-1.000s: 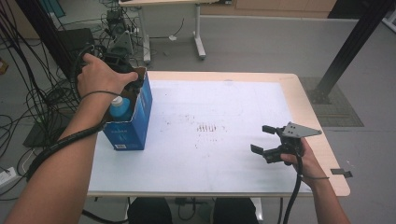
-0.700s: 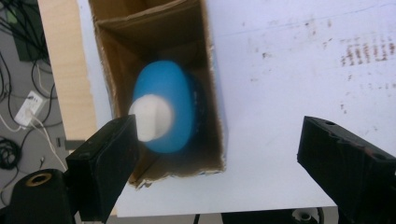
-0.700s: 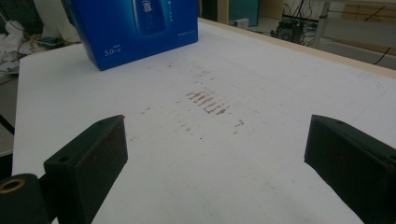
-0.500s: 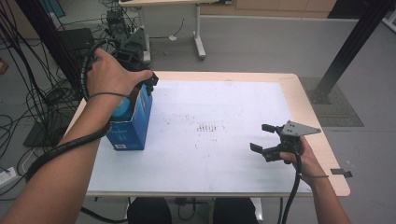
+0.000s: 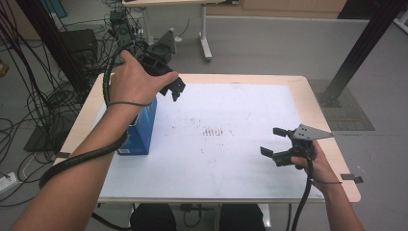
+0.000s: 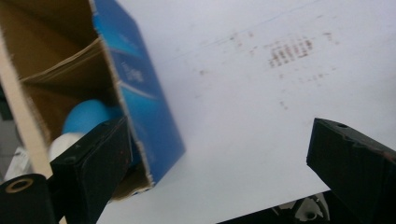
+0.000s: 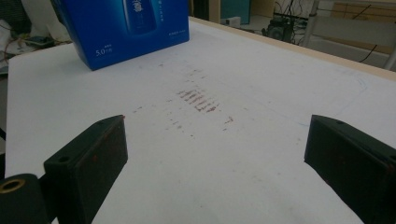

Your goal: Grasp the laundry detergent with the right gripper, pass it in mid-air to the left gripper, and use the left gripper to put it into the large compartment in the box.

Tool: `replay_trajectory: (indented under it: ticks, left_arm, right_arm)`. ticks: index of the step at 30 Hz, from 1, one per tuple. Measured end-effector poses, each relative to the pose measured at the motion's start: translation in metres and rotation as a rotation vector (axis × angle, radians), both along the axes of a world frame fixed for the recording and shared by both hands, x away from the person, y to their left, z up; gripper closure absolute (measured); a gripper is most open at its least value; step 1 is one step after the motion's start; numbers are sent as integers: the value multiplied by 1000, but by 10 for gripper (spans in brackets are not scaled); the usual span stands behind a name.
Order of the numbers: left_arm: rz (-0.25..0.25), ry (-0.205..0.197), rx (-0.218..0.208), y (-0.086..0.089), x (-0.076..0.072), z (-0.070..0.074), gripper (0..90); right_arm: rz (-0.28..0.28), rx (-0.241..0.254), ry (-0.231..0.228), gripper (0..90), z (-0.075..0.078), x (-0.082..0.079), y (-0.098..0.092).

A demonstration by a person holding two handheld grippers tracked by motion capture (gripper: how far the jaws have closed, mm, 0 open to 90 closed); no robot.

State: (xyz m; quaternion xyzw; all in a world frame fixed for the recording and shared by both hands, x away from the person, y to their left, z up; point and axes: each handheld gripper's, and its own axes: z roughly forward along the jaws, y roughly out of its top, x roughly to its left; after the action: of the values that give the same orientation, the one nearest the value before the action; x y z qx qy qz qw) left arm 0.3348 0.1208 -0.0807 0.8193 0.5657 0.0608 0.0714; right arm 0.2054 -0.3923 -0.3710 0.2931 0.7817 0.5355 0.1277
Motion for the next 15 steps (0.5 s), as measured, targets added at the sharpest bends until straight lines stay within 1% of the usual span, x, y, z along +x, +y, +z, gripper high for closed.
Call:
replay_trajectory:
  ticks: [1, 4, 8, 10, 11, 12, 13, 14, 15]
  left_arm:
    - [-15, -5, -11, -3, -3, -1, 63]
    - [-39, -19, -33, -6, -8, -3, 59]
    - [-60, -19, -51, -7, -13, -8, 55]
    - [-64, 2, -59, -8, -13, -13, 53]
    - [-74, 1, -52, -10, -15, -16, 52]
    - [-82, 4, -34, -13, -17, -19, 52]
    - [-77, 7, -43, -13, -18, -22, 53]
    - [-81, 12, -55, -11, -18, -26, 51]
    - [-91, 11, -58, -11, -19, -30, 47]
  right_arm:
    - [-8, -6, 1, 53, 2, -1, 0]
    - [-18, -15, 7, 54, 5, -1, -1]
    - [-31, -36, 10, 54, 11, -1, -1]
    - [-45, -35, 24, 53, 16, 0, 0]
    - [-50, -34, 32, 53, 18, 1, 0]
    - [-56, -34, 36, 54, 20, 1, 0]
    - [-63, -37, 40, 53, 22, 1, 1]
    - [-69, -42, 47, 53, 25, 1, 2]
    - [-71, -48, 51, 53, 27, 1, 3]
